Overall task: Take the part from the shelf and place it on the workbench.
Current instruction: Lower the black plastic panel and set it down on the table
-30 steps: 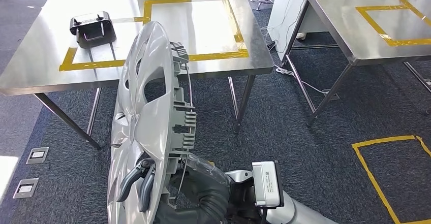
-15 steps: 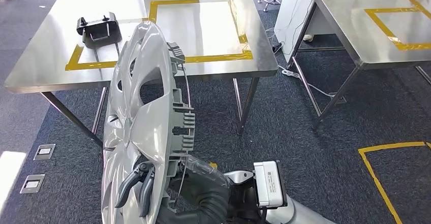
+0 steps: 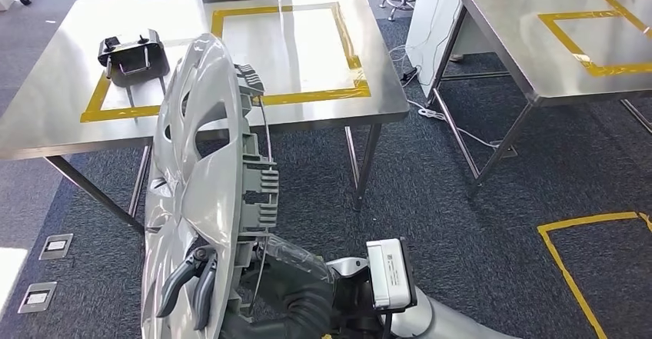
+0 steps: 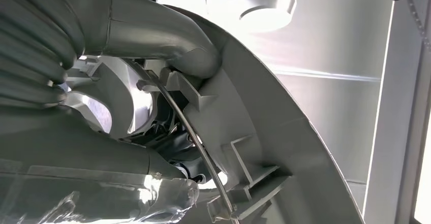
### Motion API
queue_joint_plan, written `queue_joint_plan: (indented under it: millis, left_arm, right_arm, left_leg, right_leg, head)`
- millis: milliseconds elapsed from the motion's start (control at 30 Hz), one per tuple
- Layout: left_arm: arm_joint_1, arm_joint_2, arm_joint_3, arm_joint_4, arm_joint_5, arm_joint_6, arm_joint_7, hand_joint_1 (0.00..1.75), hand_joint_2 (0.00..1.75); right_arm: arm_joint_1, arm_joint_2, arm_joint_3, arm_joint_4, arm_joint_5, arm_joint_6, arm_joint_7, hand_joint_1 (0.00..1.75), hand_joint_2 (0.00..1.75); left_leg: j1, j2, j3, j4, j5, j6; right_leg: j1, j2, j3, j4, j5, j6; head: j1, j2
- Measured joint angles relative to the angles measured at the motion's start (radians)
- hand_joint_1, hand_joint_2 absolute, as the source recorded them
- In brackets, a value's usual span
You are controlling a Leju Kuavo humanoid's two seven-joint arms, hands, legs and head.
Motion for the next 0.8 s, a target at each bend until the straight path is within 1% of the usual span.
queue_joint_plan:
  millis: [67,100,133,167,200,233,267,300,333,367,400,433,467,500,567,600,633,667,700,767,800]
  left_arm:
    - [0.0,-0.001,0.0,0.0,0.0,0.0,0.0,0.0,1.75]
    - [0.0,-0.002,0.0,0.0,-0.001,0.0,-0.001,0.0,1.75]
    - [0.0,-0.003,0.0,0.0,-0.002,0.0,-0.001,0.0,1.75]
    - [0.0,-0.003,0.0,0.0,-0.002,0.0,-0.001,0.0,1.75]
    - [0.0,-0.003,0.0,0.0,-0.002,0.0,-0.001,0.0,1.75]
    - [0.001,-0.003,0.0,0.0,-0.003,0.0,0.0,0.0,1.75]
    - [0.001,-0.003,0.0,0.0,-0.003,0.0,0.0,0.0,1.75]
    - [0.002,-0.003,0.0,0.0,-0.004,0.0,0.0,0.0,1.75]
    - [0.002,-0.003,0.0,0.0,-0.004,0.0,0.0,0.0,1.75]
    - [0.002,-0.004,0.0,0.0,-0.005,0.0,0.0,0.0,1.75]
    - [0.003,-0.005,0.0,0.0,-0.005,-0.001,0.0,0.0,1.75]
    - [0.003,-0.007,0.0,0.0,-0.005,-0.001,0.001,0.0,1.75]
    - [0.003,-0.009,0.0,0.0,-0.005,0.0,0.002,0.0,1.75]
    - [0.002,-0.011,0.0,0.0,-0.006,0.0,0.002,0.0,1.75]
    - [0.0,-0.012,0.0,0.0,-0.006,0.001,0.003,0.0,1.75]
    - [-0.001,-0.011,0.0,0.0,-0.006,0.001,0.003,0.0,1.75]
    - [-0.002,-0.011,0.0,0.0,-0.006,0.001,0.002,0.0,1.75]
    - [-0.003,-0.011,0.0,0.0,-0.006,0.0,0.002,0.0,1.75]
    - [-0.005,-0.011,0.0,0.0,-0.006,0.0,0.001,0.0,1.75]
    - [-0.012,-0.012,0.001,0.0,-0.007,0.0,-0.002,0.0,1.75]
    - [-0.016,-0.012,0.001,0.0,-0.007,0.001,-0.003,0.0,1.75]
  right_arm:
    - [-0.001,0.0,0.001,0.0,-0.001,-0.001,-0.001,1.75,1.75]
    - [-0.001,0.001,0.001,0.0,-0.002,-0.001,-0.001,1.75,1.75]
    - [-0.002,0.001,0.001,0.0,-0.003,-0.001,-0.001,1.75,1.75]
    - [-0.003,0.001,0.001,0.0,-0.004,-0.001,-0.001,1.75,1.75]
    - [-0.003,0.001,0.001,0.001,-0.005,-0.001,-0.002,1.75,1.75]
    - [-0.003,0.001,0.001,0.001,-0.006,-0.001,-0.002,1.75,1.75]
    - [-0.003,0.001,0.002,0.002,-0.008,-0.001,-0.002,1.75,1.75]
    - [-0.002,0.001,0.002,0.004,-0.009,-0.001,-0.002,1.75,1.75]
    - [-0.001,0.001,0.002,0.005,-0.009,-0.001,-0.002,1.75,1.75]
    - [-0.001,0.001,0.003,0.006,-0.009,-0.001,-0.002,1.75,1.75]
    - [-0.002,0.001,0.003,0.006,-0.009,-0.001,-0.002,1.75,1.75]
    - [-0.002,0.001,0.003,0.006,-0.009,-0.001,-0.003,1.75,1.75]
    - [-0.003,0.001,0.003,0.007,-0.009,-0.001,-0.003,1.75,1.75]
    - [-0.005,0.001,0.003,0.007,-0.009,-0.001,-0.003,1.75,1.75]
    - [-0.006,0.002,0.003,0.007,-0.009,-0.001,-0.003,1.75,1.75]
    - [-0.006,0.002,0.003,0.007,-0.009,-0.002,-0.003,1.75,1.75]
    - [-0.007,0.003,0.002,0.008,-0.009,-0.002,-0.003,1.75,1.75]
    - [-0.008,0.004,0.002,0.008,-0.009,-0.002,-0.003,1.75,1.75]
    - [-0.009,0.006,0.002,0.008,-0.009,-0.002,-0.004,1.75,1.75]
    - [-0.01,0.007,0.003,0.009,-0.01,-0.002,-0.004,1.75,1.75]
    - [-0.009,0.007,0.004,0.01,-0.01,-0.002,-0.004,1.75,1.75]
  left_leg:
    - [0.0,-0.002,0.005,-0.016,-0.015,0.014]
    - [0.001,-0.004,0.005,-0.018,-0.017,0.019]
    - [0.003,-0.004,0.007,-0.02,-0.018,0.025]
    - [0.005,-0.004,0.009,-0.022,-0.019,0.03]
    - [0.006,-0.004,0.012,-0.022,-0.021,0.034]
    - [0.005,-0.004,0.013,-0.022,-0.024,0.038]
    - [0.004,-0.004,0.015,-0.022,-0.026,0.04]
    - [0.002,-0.004,0.019,-0.022,-0.029,0.043]
    - [0.0,-0.006,0.024,-0.022,-0.033,0.044]
    - [-0.002,-0.008,0.031,-0.022,-0.038,0.044]
    - [-0.003,-0.01,0.038,-0.022,-0.043,0.043]
    - [-0.004,-0.011,0.043,-0.022,-0.047,0.041]
    - [-0.005,-0.011,0.046,-0.022,-0.052,0.038]
    - [-0.005,-0.012,0.046,-0.022,-0.054,0.033]
    - [-0.004,-0.011,0.045,-0.025,-0.056,0.022]
    - [-0.004,-0.01,0.046,-0.026,-0.06,0.017]
    - [-0.005,-0.008,0.044,-0.018,-0.068,0.012]
    - [-0.005,-0.007,0.034,0.009,-0.084,0.007]
    - [-0.003,-0.006,0.014,0.056,-0.108,0.002]
    - [0.0,-0.004,-0.043,0.183,-0.157,-0.008]
    - [0.001,-0.004,-0.064,0.228,-0.165,-0.012]
  right_leg:
    - [0.002,-0.003,-0.007,0.002,-0.002,0.009]
    - [0.002,-0.004,-0.01,0.007,-0.006,0.013]
    - [0.001,-0.004,-0.018,0.024,-0.016,0.018]
    - [0.001,-0.003,-0.036,0.059,-0.033,0.023]
    - [0.0,-0.002,-0.066,0.115,-0.056,0.026]
    - [0.0,-0.001,-0.107,0.185,-0.081,0.027]
    - [0.0,-0.001,-0.147,0.25,-0.097,0.028]
    - [0.0,-0.001,-0.177,0.289,-0.095,0.026]
    - [0.001,-0.001,-0.189,0.292,-0.074,0.023]
    - [0.002,-0.001,-0.182,0.253,-0.033,0.017]
    - [0.004,0.0,-0.16,0.185,0.016,0.009]
    - [0.008,0.002,-0.135,0.122,0.051,0.001]
    - [0.012,0.003,-0.114,0.068,0.071,-0.007]
    - [0.016,0.005,-0.101,0.036,0.075,-0.012]
    - [0.018,0.007,-0.092,0.015,0.064,-0.017]
    - [0.015,0.007,-0.087,0.008,0.063,-0.019]
    - [0.011,0.007,-0.08,0.001,0.062,-0.021]
    - [0.007,0.005,-0.072,-0.006,0.062,-0.024]
    - [0.004,0.004,-0.064,-0.011,0.06,-0.027]
    - [0.002,0.001,-0.054,-0.012,0.053,-0.03]
    - [0.002,0.0,-0.049,-0.011,0.049,-0.029]
  head:
    - [0.001,0.0]
    - [0.003,0.0]
    - [0.006,0.0]
    - [0.01,0.0]
    - [0.014,0.0]
    - [0.018,0.0]
    - [0.021,0.0]
    - [0.023,0.0]
    - [0.025,0.0]
    - [0.027,0.0]
    - [0.028,0.0]
    - [0.028,0.0]
    - [0.027,0.0]
    - [0.028,0.0]
    - [0.03,0.0]
    - [0.031,0.0]
    - [0.029,0.0]
    - [0.025,0.0]
    - [0.02,0.0]
    - [0.011,0.0]
    - [0.008,0.0]
